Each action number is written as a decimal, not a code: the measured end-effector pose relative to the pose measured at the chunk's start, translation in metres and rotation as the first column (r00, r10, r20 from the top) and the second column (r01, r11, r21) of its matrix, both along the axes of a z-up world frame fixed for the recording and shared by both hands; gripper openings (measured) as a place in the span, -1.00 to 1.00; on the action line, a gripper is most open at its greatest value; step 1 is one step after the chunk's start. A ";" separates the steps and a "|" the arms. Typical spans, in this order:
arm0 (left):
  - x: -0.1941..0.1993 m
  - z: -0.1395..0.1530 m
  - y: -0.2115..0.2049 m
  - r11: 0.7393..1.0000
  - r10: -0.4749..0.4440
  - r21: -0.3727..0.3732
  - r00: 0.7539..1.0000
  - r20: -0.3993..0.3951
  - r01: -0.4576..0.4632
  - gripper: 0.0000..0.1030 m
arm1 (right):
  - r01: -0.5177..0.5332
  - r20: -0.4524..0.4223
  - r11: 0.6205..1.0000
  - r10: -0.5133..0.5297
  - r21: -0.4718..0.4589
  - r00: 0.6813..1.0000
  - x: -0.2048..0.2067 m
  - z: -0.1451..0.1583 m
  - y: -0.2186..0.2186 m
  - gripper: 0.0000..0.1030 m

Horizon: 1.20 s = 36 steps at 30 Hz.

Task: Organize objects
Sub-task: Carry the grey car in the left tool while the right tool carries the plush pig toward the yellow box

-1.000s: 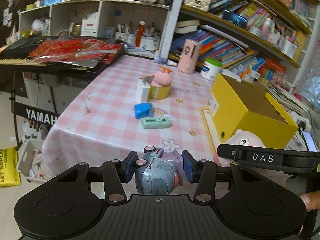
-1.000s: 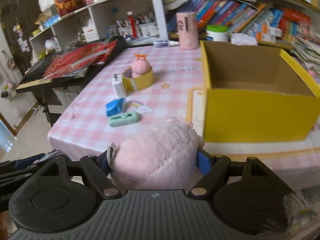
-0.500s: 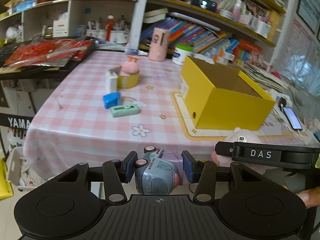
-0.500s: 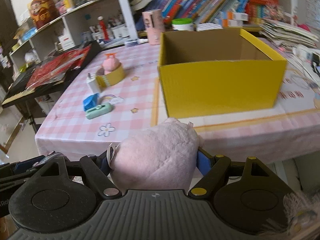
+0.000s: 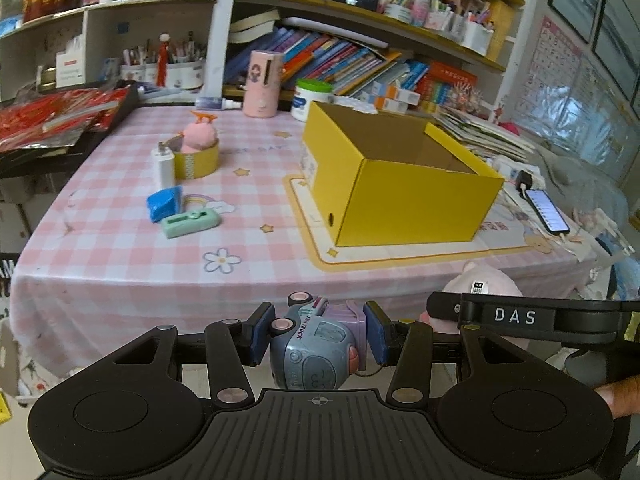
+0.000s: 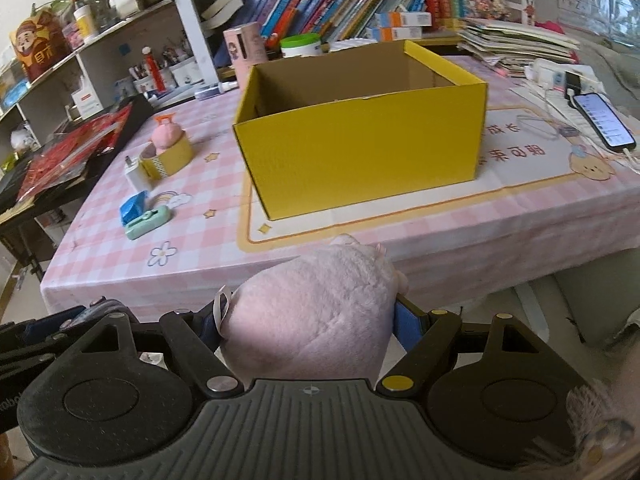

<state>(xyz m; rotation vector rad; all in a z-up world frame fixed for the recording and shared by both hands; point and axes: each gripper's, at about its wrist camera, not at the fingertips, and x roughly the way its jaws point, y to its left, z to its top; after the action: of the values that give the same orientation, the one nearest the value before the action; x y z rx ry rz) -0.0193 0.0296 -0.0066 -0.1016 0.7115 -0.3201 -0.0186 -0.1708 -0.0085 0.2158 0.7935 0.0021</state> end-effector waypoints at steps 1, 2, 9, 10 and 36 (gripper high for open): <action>0.001 0.000 -0.002 1.000 -0.006 -0.002 1.000 0.000 0.006 -0.09 | 0.002 0.001 1.000 -0.002 -0.004 1.000 -0.001 0.001 -0.001 0.53; 0.001 0.000 -0.004 1.000 -0.011 -0.003 1.000 0.001 0.011 -0.09 | 0.003 0.002 1.000 -0.003 -0.007 1.000 -0.002 0.001 -0.002 0.53; 0.006 0.000 -0.021 0.998 -0.054 -0.012 0.999 0.000 0.054 -0.09 | 0.041 0.002 0.999 -0.041 -0.022 0.999 -0.006 0.003 -0.018 0.53; 0.007 -0.001 -0.024 0.998 -0.063 -0.012 0.998 -0.002 0.063 -0.09 | 0.049 -0.002 0.999 -0.049 -0.022 0.999 -0.007 0.003 -0.020 0.53; 0.036 0.005 -0.074 0.986 -0.165 -0.002 0.986 0.035 0.165 -0.09 | 0.138 -0.017 0.990 -0.138 -0.018 0.990 0.011 0.001 -0.070 0.53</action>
<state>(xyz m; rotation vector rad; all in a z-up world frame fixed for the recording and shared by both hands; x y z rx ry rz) 0.0168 -0.0440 -0.0021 -0.0411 0.6857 -0.4808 -0.0079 -0.2409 -0.0071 0.2550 0.7948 -0.1370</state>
